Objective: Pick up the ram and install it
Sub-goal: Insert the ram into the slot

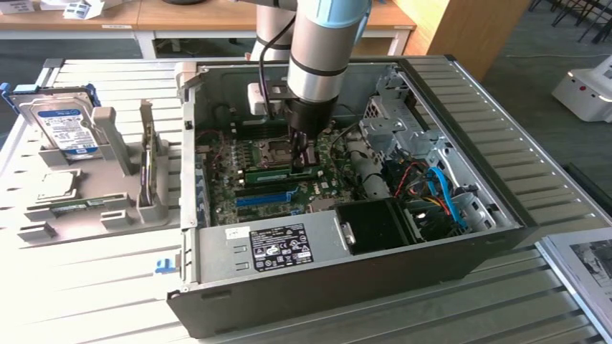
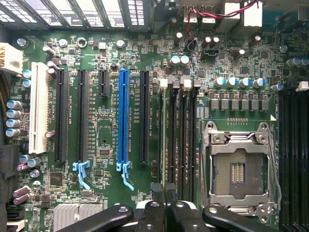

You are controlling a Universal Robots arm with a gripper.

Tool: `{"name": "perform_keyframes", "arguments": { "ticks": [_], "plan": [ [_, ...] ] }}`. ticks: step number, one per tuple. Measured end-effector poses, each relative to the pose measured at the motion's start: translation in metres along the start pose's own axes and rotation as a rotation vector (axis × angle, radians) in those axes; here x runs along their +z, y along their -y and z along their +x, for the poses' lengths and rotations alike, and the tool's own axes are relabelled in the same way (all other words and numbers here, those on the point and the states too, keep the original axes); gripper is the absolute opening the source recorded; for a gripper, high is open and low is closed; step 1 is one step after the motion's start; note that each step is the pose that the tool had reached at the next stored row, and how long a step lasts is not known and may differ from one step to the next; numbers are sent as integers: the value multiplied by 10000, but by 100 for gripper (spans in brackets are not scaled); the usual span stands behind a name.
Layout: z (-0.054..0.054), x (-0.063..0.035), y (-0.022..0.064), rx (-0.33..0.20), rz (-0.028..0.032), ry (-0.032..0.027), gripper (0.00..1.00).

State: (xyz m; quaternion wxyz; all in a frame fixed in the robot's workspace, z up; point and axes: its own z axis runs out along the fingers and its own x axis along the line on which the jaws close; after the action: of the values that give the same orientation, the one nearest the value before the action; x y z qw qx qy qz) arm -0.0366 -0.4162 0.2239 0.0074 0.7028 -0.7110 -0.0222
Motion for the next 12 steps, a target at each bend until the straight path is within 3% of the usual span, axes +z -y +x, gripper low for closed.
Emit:
{"name": "perform_keyframes", "arguments": {
  "ticks": [9, 10, 12],
  "plan": [
    [2, 1, 0, 0, 2, 3, 13],
    [2, 0, 0, 0, 1, 1, 19],
    [2, 0, 0, 0, 0, 1, 19]
  ]
}}
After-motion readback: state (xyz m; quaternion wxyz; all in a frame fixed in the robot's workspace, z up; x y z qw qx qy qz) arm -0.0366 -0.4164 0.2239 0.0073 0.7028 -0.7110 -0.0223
